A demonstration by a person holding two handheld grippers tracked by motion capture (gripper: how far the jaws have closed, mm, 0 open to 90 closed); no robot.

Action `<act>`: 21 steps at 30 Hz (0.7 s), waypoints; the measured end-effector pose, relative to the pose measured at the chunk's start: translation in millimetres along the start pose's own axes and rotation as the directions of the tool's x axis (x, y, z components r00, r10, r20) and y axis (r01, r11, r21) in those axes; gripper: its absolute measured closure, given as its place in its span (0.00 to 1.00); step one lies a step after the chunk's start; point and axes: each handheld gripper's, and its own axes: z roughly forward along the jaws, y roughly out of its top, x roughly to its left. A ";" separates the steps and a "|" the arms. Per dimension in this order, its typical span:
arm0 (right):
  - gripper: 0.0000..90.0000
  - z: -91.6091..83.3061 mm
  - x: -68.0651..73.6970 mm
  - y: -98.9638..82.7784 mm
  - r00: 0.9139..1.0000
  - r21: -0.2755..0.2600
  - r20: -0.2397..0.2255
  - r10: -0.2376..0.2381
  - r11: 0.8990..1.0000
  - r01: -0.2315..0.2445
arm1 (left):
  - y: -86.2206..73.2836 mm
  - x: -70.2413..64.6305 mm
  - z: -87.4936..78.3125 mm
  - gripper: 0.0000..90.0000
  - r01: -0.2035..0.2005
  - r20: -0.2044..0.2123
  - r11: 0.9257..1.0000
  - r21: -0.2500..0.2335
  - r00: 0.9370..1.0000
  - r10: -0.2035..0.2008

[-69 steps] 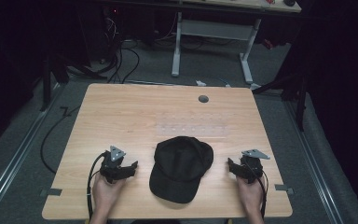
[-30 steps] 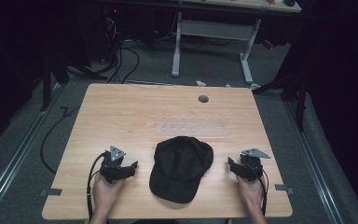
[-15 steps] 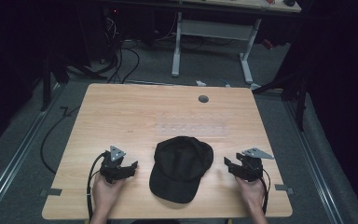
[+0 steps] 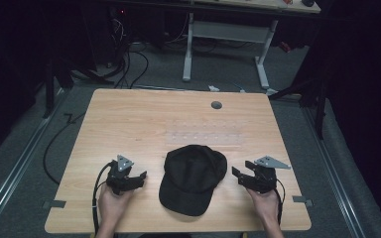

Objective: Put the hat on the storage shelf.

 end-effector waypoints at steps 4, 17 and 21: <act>0.40 -0.3 4.9 4.8 1.000 -0.018 -0.023 -0.013 1.000 0.013 | 0.0 0.0 0.0 0.30 0.000 0.000 1.000 0.000 1.000 0.000; 0.37 4.3 24.7 32.1 0.994 -0.034 -0.093 -0.052 0.998 0.049 | 0.0 0.0 0.0 0.30 0.000 0.000 1.000 0.000 1.000 0.000; 0.36 8.4 31.4 40.1 0.991 -0.029 -0.118 -0.067 0.998 0.065 | 0.0 0.0 0.0 0.30 0.000 0.000 1.000 0.000 1.000 0.000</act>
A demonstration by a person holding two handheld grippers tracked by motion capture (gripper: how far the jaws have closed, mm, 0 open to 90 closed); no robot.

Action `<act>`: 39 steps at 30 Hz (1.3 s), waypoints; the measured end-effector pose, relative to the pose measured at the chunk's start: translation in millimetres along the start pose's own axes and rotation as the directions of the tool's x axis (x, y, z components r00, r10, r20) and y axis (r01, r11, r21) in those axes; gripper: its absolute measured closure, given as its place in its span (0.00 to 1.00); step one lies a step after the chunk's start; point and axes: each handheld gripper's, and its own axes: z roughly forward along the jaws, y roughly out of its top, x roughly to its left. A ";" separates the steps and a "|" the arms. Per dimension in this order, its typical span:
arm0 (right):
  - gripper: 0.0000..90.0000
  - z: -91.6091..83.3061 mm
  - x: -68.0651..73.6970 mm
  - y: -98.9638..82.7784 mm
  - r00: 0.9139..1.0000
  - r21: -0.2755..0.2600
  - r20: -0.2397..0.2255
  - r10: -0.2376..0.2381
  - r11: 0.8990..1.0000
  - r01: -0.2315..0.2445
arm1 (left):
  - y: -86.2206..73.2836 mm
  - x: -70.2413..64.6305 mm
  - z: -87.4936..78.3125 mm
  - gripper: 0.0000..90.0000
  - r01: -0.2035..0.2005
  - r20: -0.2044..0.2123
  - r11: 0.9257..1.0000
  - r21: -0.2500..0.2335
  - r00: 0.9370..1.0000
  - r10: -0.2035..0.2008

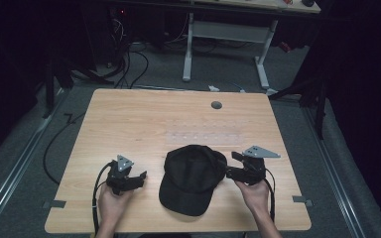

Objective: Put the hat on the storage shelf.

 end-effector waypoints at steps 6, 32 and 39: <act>0.34 10.9 4.8 9.6 0.999 0.015 -0.017 -0.028 1.000 0.028 | 0.0 0.0 -0.1 0.30 0.000 0.001 1.000 0.001 1.000 0.000; 0.37 61.7 9.6 25.6 0.998 0.107 -0.055 -0.029 0.994 0.035 | 0.0 0.1 -0.1 0.30 0.000 0.001 1.000 0.001 1.000 0.000; 0.53 71.1 9.2 21.0 0.998 0.130 -0.056 -0.043 0.990 0.050 | 0.0 0.1 -0.1 0.30 0.000 0.001 1.000 0.001 1.000 0.000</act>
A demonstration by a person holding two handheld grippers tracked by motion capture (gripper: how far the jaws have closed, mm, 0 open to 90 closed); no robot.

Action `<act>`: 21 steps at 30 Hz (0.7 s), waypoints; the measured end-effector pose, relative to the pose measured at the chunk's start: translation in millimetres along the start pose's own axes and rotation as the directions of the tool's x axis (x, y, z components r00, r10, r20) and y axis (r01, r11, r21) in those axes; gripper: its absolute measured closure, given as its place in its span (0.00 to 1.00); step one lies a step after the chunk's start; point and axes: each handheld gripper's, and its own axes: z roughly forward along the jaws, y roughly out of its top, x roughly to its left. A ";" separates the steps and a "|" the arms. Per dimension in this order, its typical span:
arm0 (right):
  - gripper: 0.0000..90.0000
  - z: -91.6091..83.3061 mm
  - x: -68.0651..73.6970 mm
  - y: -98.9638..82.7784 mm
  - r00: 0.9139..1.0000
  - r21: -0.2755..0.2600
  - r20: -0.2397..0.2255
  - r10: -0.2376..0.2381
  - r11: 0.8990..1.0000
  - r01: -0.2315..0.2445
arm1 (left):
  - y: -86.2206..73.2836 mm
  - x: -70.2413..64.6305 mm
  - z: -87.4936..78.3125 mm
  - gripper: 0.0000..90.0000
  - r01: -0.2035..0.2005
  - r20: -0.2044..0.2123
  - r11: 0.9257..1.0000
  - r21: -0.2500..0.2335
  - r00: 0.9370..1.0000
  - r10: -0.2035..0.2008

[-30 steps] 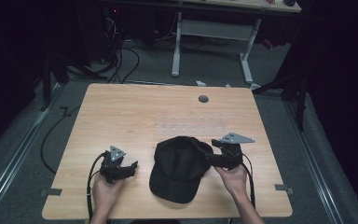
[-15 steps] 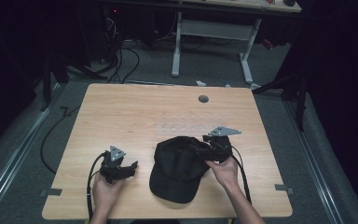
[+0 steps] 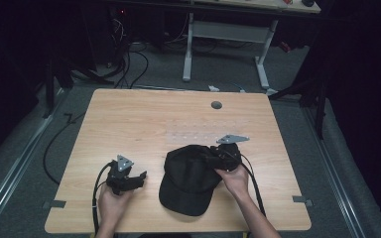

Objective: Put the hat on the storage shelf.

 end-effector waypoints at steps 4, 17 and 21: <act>0.68 -0.2 -0.9 -0.7 1.000 0.004 -0.027 -0.015 1.000 0.016 | 0.0 0.0 0.0 0.30 0.000 0.000 1.000 0.000 1.000 0.000; 0.92 -6.4 -1.8 -3.5 0.993 -0.025 -0.090 -0.081 0.997 0.079 | 0.0 0.0 0.1 0.30 -0.001 0.001 1.000 0.000 1.000 0.001; 0.93 -13.8 -1.8 -2.1 0.991 -0.054 -0.098 -0.090 0.995 0.085 | 0.1 -0.2 0.2 0.30 -0.003 0.003 1.000 0.000 1.000 0.003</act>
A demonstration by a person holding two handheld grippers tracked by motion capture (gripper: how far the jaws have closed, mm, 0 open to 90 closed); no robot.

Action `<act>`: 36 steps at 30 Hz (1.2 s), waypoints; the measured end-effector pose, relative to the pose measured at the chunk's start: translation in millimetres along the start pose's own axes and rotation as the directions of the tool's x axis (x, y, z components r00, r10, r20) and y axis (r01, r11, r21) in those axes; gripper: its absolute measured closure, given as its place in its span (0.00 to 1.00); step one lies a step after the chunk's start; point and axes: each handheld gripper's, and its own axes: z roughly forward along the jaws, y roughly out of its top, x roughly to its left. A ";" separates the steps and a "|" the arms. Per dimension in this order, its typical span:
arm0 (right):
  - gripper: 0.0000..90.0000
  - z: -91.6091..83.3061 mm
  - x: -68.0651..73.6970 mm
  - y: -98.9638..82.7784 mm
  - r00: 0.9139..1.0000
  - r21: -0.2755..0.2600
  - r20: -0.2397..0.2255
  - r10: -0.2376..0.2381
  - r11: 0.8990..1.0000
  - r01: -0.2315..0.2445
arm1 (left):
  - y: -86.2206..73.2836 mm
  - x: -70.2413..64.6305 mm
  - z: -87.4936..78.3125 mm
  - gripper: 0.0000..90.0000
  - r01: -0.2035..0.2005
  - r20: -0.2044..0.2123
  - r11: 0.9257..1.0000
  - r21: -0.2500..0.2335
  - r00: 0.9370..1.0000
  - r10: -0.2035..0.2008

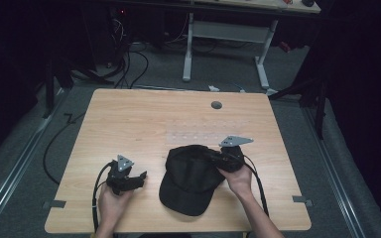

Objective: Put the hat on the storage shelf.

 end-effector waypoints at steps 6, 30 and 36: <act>0.93 -13.4 -0.6 2.4 1.000 -0.039 -0.006 -0.003 0.999 0.002 | 0.2 -0.2 0.5 0.28 -0.004 0.005 1.000 0.001 1.000 0.004; 0.93 -63.0 -5.0 3.0 1.000 -0.126 0.006 -0.016 0.992 0.017 | 7.4 -5.7 -5.5 0.28 -0.011 0.159 1.000 0.003 0.987 0.010; 0.93 -67.1 -2.2 6.7 0.999 -0.147 0.000 -0.032 0.989 0.031 | 19.1 -17.8 -13.9 0.27 -0.043 0.186 0.999 -0.031 0.981 0.048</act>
